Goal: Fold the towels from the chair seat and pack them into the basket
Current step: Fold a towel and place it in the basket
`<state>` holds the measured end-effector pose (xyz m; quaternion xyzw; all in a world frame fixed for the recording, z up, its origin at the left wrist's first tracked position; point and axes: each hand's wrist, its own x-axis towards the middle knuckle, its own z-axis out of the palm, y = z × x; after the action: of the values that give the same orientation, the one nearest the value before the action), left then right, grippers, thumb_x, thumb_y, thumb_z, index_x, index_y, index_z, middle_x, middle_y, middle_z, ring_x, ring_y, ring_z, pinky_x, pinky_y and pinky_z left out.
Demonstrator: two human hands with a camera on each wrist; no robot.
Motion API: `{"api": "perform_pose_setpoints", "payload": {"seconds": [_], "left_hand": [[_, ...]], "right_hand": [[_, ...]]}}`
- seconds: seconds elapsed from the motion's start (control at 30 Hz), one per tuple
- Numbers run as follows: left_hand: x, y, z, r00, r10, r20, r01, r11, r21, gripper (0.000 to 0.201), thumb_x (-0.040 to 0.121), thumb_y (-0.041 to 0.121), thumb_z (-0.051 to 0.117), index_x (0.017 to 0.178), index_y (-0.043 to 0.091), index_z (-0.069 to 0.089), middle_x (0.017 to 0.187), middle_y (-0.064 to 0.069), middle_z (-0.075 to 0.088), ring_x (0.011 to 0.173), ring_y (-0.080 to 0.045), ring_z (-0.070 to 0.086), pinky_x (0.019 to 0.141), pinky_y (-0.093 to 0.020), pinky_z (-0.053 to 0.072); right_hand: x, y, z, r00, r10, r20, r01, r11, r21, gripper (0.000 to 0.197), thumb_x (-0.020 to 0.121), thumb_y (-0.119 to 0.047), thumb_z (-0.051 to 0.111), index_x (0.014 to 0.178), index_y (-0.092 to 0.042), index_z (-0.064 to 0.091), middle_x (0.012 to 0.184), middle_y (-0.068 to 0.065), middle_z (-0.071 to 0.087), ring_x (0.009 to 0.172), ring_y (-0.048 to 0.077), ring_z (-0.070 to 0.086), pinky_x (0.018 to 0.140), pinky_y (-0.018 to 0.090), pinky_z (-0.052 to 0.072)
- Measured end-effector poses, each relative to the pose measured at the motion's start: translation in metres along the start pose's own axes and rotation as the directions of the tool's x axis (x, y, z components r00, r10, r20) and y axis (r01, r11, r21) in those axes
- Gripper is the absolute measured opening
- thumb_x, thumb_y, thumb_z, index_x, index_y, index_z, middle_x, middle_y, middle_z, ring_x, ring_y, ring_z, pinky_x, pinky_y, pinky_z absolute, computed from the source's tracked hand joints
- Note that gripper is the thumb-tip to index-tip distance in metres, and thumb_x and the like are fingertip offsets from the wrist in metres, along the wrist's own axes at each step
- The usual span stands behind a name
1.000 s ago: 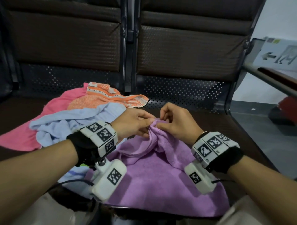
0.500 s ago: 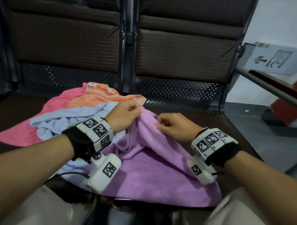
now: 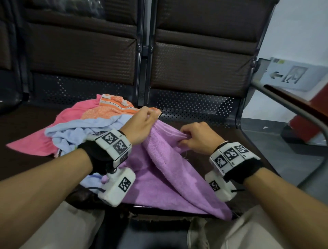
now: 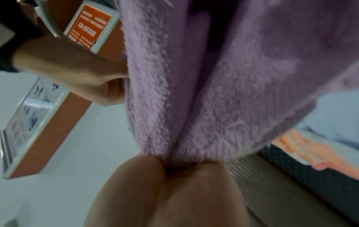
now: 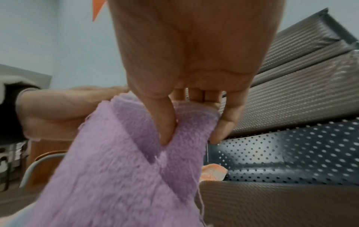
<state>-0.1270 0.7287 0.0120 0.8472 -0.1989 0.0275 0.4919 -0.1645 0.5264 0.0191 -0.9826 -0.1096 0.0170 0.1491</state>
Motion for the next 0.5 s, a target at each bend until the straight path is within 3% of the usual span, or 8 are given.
{"api": "perform_pose_setpoints", "payload": {"seconds": [0.07,0.1,0.17,0.23,0.3,0.4,0.5], "left_hand": [[-0.008,0.004,-0.005,0.99,0.062,0.13,-0.074,0.993,0.092,0.02,0.096,0.037,0.041,0.103,0.018,0.046,0.079,0.012,0.049,0.07,0.007,0.048,0.062,-0.007,0.036],[-0.01,0.006,-0.008,0.978,0.072,0.195,-0.104,0.983,0.154,0.026,0.094,0.038,0.043,0.111,0.018,0.045,0.088,0.007,0.055,0.079,0.002,0.053,0.067,-0.007,0.037],[-0.013,0.011,-0.014,0.953,0.096,0.286,-0.174,0.95,0.26,0.042,0.093,0.033,0.05,0.129,0.014,0.04,0.123,-0.003,0.055,0.113,-0.012,0.053,0.094,-0.019,0.039],[-0.015,0.017,-0.019,0.939,0.118,0.322,-0.223,0.924,0.311,0.05,0.093,0.027,0.053,0.137,0.01,0.036,0.139,-0.005,0.044,0.127,-0.017,0.043,0.107,-0.028,0.033],[-0.014,0.02,-0.027,0.94,0.146,0.309,-0.254,0.903,0.346,0.039,0.093,0.024,0.052,0.129,0.009,0.044,0.124,-0.009,0.049,0.116,-0.021,0.048,0.099,-0.025,0.035],[-0.004,0.03,-0.042,0.937,0.159,0.31,-0.28,0.872,0.402,0.009,0.095,0.018,0.051,0.097,0.01,0.048,0.097,-0.009,0.043,0.091,-0.021,0.051,0.087,-0.031,0.042],[0.022,0.046,-0.061,0.952,0.133,0.275,-0.266,0.804,0.532,0.025,0.095,0.023,0.052,0.076,0.016,0.038,0.087,-0.005,0.044,0.086,-0.024,0.052,0.076,-0.03,0.039]], "right_hand": [[-0.006,0.0,-0.005,0.998,0.013,-0.057,-0.013,1.0,0.012,0.009,0.076,-0.024,0.071,0.071,-0.023,0.064,0.067,-0.005,0.058,0.069,0.014,0.056,0.059,0.02,0.034],[-0.008,0.0,-0.009,0.994,0.013,-0.108,-0.012,1.0,0.009,0.004,0.076,-0.02,0.07,0.073,-0.021,0.068,0.068,-0.004,0.057,0.071,0.015,0.057,0.057,0.017,0.031],[-0.013,0.0,-0.018,0.978,0.015,-0.207,-0.019,1.0,-0.019,0.006,0.076,-0.016,0.068,0.079,-0.017,0.073,0.078,0.001,0.053,0.083,0.019,0.054,0.062,0.016,0.029],[-0.018,-0.002,-0.029,0.965,0.017,-0.262,-0.026,0.999,-0.031,0.007,0.078,-0.023,0.069,0.081,-0.018,0.072,0.091,0.004,0.046,0.093,0.02,0.043,0.078,0.023,0.03],[-0.019,-0.008,-0.042,0.968,0.037,-0.246,-0.034,0.999,0.016,0.01,0.079,-0.026,0.07,0.077,-0.018,0.064,0.093,0.004,0.046,0.094,0.022,0.045,0.083,0.029,0.034],[-0.013,-0.018,-0.068,0.979,0.072,-0.189,-0.07,0.997,0.019,0.017,0.082,-0.021,0.064,0.071,-0.025,0.05,0.085,0.006,0.06,0.088,0.029,0.058,0.071,0.031,0.041],[0.002,-0.025,-0.097,0.978,0.1,-0.185,-0.112,0.992,-0.06,0.015,0.081,-0.011,0.057,0.08,-0.024,0.064,0.09,0.01,0.067,0.092,0.03,0.061,0.078,0.036,0.051]]}}
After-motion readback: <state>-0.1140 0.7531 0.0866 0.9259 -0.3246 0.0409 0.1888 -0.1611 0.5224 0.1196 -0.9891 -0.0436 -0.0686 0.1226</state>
